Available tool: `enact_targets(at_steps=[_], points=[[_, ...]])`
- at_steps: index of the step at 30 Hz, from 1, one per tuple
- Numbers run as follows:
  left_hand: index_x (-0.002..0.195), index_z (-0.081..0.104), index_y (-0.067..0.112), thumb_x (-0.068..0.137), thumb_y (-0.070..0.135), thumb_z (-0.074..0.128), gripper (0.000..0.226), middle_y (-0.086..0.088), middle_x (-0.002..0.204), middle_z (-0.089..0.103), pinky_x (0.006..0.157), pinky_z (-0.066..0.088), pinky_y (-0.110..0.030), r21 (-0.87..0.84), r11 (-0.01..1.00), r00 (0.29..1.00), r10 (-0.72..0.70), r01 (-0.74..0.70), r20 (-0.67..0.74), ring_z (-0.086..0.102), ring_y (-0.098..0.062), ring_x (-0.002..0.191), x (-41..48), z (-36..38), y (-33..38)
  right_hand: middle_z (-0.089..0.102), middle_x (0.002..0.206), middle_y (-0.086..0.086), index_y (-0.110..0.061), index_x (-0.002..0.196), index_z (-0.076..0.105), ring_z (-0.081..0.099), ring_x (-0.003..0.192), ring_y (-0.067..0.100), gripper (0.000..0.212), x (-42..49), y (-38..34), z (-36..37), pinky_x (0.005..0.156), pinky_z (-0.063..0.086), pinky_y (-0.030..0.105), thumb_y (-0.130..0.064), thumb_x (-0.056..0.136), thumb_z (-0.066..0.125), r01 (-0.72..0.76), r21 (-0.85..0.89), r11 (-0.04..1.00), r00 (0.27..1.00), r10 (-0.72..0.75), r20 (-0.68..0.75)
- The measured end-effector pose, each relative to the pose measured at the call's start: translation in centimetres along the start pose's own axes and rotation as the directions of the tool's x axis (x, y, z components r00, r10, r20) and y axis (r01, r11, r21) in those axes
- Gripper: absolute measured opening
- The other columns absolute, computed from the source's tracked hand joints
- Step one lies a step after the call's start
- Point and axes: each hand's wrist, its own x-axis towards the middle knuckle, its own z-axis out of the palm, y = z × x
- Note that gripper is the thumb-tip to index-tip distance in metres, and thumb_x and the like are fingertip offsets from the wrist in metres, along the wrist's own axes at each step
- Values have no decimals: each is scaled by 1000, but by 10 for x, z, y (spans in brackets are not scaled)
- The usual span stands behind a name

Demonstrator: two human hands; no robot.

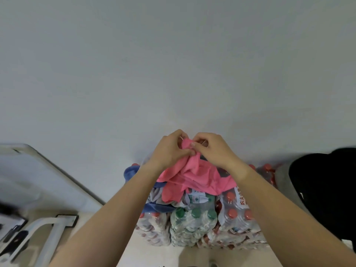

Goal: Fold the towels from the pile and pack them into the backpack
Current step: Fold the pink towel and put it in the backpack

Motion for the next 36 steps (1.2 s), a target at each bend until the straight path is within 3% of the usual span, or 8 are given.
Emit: enact_targets(at_steps=[5, 10, 15, 22, 26, 29, 33, 36], points=[[81, 68, 29, 78, 33, 78, 11, 5, 79, 71, 74, 55, -39, -81, 994, 997, -75, 73, -20, 65, -14, 75, 0, 3, -23, 70, 83, -11, -19, 87, 70, 62, 78, 3, 8, 0, 37, -17, 74, 48, 23, -21, 93, 65, -55, -76, 996, 997, 50, -65], [82, 72, 27, 83, 28, 75, 3, 10, 75, 69, 64, 48, -20, -91, 996, 1000, -18, 19, 15, 59, -3, 64, 6, 13, -5, 70, 99, -14, -29, 103, 68, 64, 92, 2, 15, -1, 41, -17, 83, 52, 23, -26, 89, 67, -75, 54, 996, 997, 75, 14], [86, 72, 25, 86, 29, 73, 4, 9, 77, 68, 61, 41, -13, -74, 997, 999, -6, 10, 52, 53, 2, 60, 13, 19, -1, 72, 83, -9, -24, 85, 72, 66, 83, 9, 9, 13, 36, -28, 84, 54, 40, -17, 89, 67, -18, -65, 998, 1000, 18, 6], [72, 59, 31, 92, 36, 64, 21, 20, 60, 56, 56, 35, -16, 6, 999, 999, -46, 46, 27, 48, -1, 58, 7, -8, -25, 71, 91, -6, -25, 92, 68, 65, 88, 18, 6, 18, 27, -91, 81, 53, 39, -24, 92, 62, -84, -287, 954, 969, 11, -249], [79, 68, 25, 82, 49, 62, 25, 11, 68, 63, 58, 41, -14, -16, 999, 996, -36, 38, 85, 52, 0, 61, 11, -40, -7, 71, 91, -8, -29, 92, 68, 65, 87, 19, 9, 5, 27, -115, 73, 51, 34, -29, 95, 59, -128, -443, 887, 975, 30, -221], [76, 66, 14, 87, 47, 51, 37, 7, 64, 55, 57, 37, -19, 35, 999, 998, -3, 1, 57, 45, -5, 59, 23, -62, 19, 72, 90, -5, -28, 91, 68, 66, 86, 22, 9, 1, 20, -123, 75, 53, 37, -28, 94, 60, -135, -426, 894, 956, 6, -292], [76, 69, 21, 90, 30, 59, 19, 6, 72, 67, 64, 44, -24, 88, 995, 997, 48, -43, -53, 55, -7, 66, 41, -104, 51, 73, 89, 0, -24, 90, 69, 67, 86, 26, 7, 5, 5, -139, 77, 54, 41, -24, 92, 63, -120, -387, 914, 904, -61, -424], [79, 72, 20, 90, 28, 65, 14, 7, 75, 70, 63, 45, -17, 68, 997, 990, 53, -44, -134, 59, -3, 67, 44, -130, 59, 74, 94, 7, -18, 94, 70, 67, 91, 32, 9, 5, 1, -158, 80, 53, 42, -21, 93, 61, -177, -376, 909, 838, -61, -542]])
